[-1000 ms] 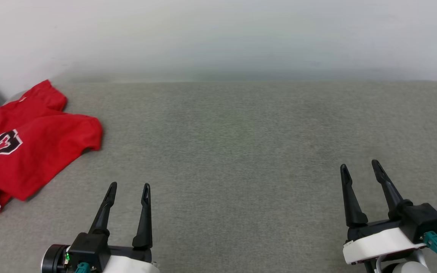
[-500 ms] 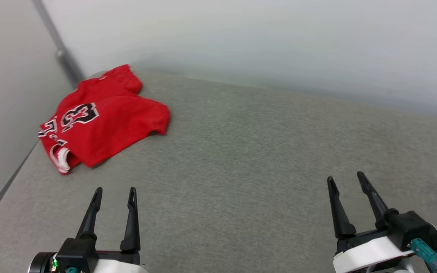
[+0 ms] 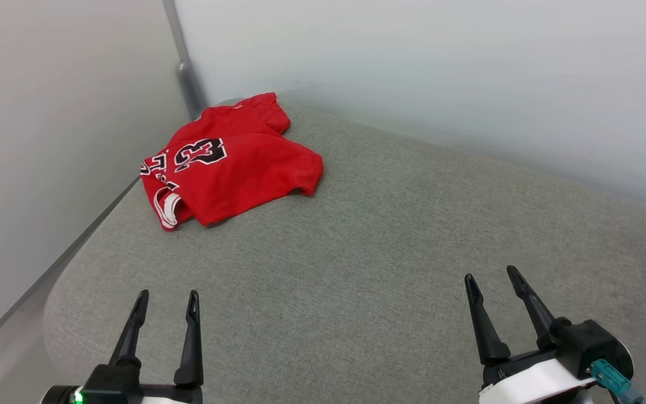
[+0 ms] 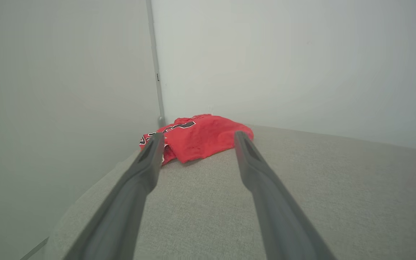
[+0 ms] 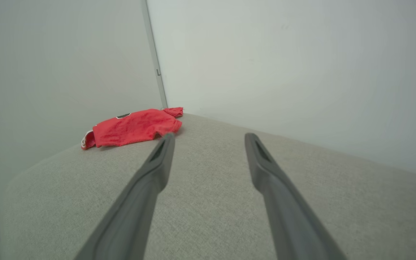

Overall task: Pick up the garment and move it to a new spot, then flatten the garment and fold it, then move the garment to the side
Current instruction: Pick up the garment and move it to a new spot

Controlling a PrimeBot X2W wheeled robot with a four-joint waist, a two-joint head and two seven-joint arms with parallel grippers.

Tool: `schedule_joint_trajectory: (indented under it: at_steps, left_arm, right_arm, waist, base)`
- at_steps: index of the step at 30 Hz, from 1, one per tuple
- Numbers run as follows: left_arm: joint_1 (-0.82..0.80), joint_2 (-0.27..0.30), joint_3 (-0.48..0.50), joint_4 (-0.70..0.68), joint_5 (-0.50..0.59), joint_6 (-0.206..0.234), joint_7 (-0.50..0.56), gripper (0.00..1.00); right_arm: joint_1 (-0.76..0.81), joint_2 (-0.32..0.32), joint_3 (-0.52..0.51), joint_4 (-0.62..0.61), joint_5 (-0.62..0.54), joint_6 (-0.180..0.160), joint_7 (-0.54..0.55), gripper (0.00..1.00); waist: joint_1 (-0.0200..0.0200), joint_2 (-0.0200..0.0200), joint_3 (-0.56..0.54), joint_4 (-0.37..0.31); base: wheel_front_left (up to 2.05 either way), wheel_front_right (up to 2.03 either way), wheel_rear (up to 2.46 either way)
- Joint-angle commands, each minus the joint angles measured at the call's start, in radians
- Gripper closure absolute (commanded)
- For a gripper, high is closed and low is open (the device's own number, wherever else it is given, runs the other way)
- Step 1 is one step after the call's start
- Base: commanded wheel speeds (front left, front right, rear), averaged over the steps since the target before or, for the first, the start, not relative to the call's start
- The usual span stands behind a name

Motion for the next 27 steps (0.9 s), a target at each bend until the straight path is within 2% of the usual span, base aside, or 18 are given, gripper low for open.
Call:
schedule_joint_trajectory:
  at_steps: [1, 10, 16, 23, 27]
  left_arm:
    - [0.013, -0.002, 0.005, -0.002, -0.008, 0.005, -0.003, 0.00]
    - [0.012, -0.002, 0.016, 0.004, -0.040, -0.001, -0.003, 0.00]
    - [-0.010, -0.002, 0.015, 0.025, -0.070, -0.020, -0.003, 0.00]
    - [-0.092, -0.002, 0.019, 0.065, -0.104, -0.055, -0.003, 0.00]
    - [-0.215, 0.045, 0.010, 0.124, -0.145, -0.067, -0.003, 0.00]
  right_arm:
    - [0.003, 0.002, 0.002, 0.004, 0.005, -0.001, -0.002, 0.00]
    - [-0.015, 0.002, 0.010, 0.010, 0.000, -0.001, -0.002, 0.00]
    - [-0.023, 0.002, -0.002, 0.000, -0.015, -0.001, -0.002, 0.00]
    - [-0.055, 0.002, -0.014, -0.027, -0.066, -0.001, -0.002, 0.00]
    - [-0.095, 0.001, -0.032, -0.052, -0.108, -0.001, -0.002, 0.00]
  waist:
    - [0.0000, 0.0000, 0.001, 0.006]
    - [0.0000, 0.0000, 0.009, 0.013]
    - [0.0000, 0.0000, 0.035, 0.014]
    - [0.0000, 0.0000, 0.146, -0.031]
    - [0.0000, 0.0000, 0.243, -0.073]
  base:
    - [0.00, 0.00, 0.00]
    - [0.00, 0.00, 0.00]
    - [0.00, 0.00, 0.00]
    - [0.00, 0.00, 0.00]
    - [0.00, 0.00, 0.00]
